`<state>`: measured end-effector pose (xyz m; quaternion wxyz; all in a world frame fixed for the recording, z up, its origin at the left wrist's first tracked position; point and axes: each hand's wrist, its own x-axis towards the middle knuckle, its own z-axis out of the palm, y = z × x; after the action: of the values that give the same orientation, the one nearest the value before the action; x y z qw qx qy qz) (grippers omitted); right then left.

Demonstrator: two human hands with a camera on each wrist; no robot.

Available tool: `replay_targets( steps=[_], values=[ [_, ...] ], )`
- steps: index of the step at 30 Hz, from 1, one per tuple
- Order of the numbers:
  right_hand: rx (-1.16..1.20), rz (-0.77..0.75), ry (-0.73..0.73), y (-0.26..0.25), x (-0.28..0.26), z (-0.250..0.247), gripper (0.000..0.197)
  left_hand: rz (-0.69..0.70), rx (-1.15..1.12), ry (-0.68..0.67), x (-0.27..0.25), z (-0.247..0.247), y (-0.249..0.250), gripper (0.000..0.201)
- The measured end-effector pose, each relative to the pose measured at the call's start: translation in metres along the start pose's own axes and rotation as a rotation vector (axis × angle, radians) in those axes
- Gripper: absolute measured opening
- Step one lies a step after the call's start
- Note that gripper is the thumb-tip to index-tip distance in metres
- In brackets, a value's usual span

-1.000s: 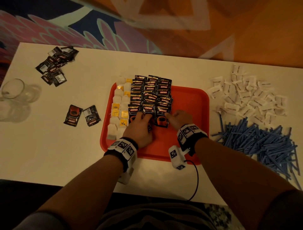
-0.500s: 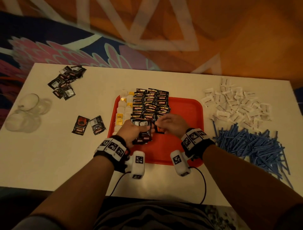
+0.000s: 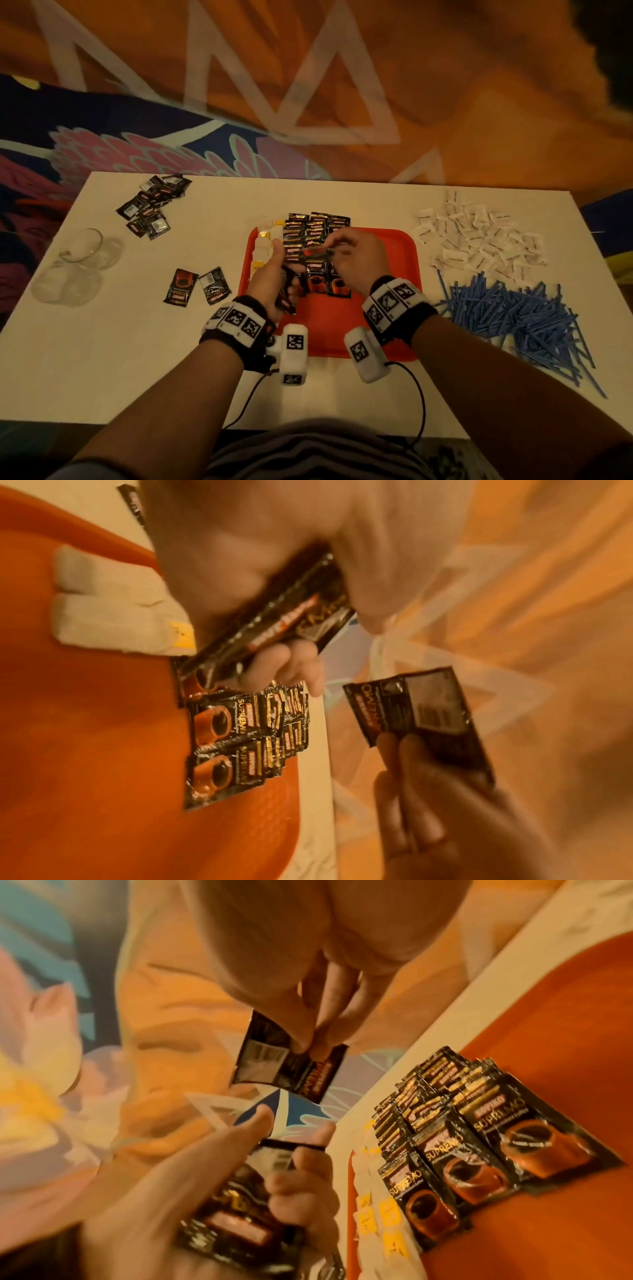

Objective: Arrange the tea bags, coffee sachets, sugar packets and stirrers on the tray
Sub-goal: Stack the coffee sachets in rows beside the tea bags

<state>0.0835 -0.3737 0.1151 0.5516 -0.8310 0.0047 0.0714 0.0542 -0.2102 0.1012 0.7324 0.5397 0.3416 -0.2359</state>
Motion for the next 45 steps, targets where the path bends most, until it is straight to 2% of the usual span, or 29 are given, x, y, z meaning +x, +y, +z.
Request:
replay_targets(
  steps=[2,3,5,8,10,13,17,21,24,28,31,35,38,42,45],
  values=[
    [-0.021,-0.058,-0.061,-0.005,-0.004,0.002,0.035,-0.052,-0.119,-0.102,-0.004,-0.004,0.008,0.044],
    [-0.032,-0.067,-0.104,-0.006,-0.007,0.002,0.035,-0.029,-0.133,-0.104,-0.008,-0.004,0.012,0.032],
    [-0.020,-0.046,-0.138,-0.004,-0.009,0.003,0.033,0.108,-0.102,-0.035,-0.012,-0.005,0.018,0.015],
    [0.197,0.177,-0.127,-0.001,-0.008,0.007,0.016,0.316,0.013,0.054,-0.016,-0.005,0.021,0.019],
    [0.156,0.214,-0.169,0.000,-0.007,0.013,0.021,0.361,0.058,0.058,-0.015,-0.007,0.019,0.017],
    [-0.084,0.136,-0.192,0.000,-0.007,0.021,0.012,0.325,0.081,0.009,-0.013,-0.010,0.018,0.004],
    [-0.170,0.147,-0.170,0.001,-0.006,0.029,0.019,0.313,0.138,0.053,-0.008,-0.012,0.019,0.015],
    [-0.241,0.092,-0.215,-0.003,-0.011,0.038,0.027,0.174,0.021,0.141,-0.002,-0.013,0.016,0.016],
    [-0.285,0.067,-0.209,0.002,-0.013,0.044,0.018,0.134,0.078,0.166,0.006,-0.019,0.009,0.023],
    [-0.267,0.208,-0.214,0.023,-0.007,0.051,0.013,0.174,0.147,0.191,0.013,-0.030,0.000,0.025],
    [-0.340,0.294,-0.256,0.043,-0.002,0.056,0.014,0.114,0.109,0.249,0.020,-0.044,-0.003,0.027],
    [-0.350,0.421,-0.239,0.066,0.002,0.068,0.008,0.010,0.012,0.168,0.030,-0.069,-0.009,0.020],
    [-0.303,0.523,-0.180,0.078,0.008,0.080,0.015,-0.015,-0.039,0.141,0.030,-0.084,-0.014,0.016],
    [-0.336,0.548,-0.187,0.087,0.021,0.094,0.018,-0.016,-0.144,0.115,0.025,-0.097,-0.020,0.014],
    [-0.349,0.565,-0.164,0.091,0.026,0.101,0.019,-0.017,-0.132,0.128,0.026,-0.108,-0.026,0.016]
  ],
)
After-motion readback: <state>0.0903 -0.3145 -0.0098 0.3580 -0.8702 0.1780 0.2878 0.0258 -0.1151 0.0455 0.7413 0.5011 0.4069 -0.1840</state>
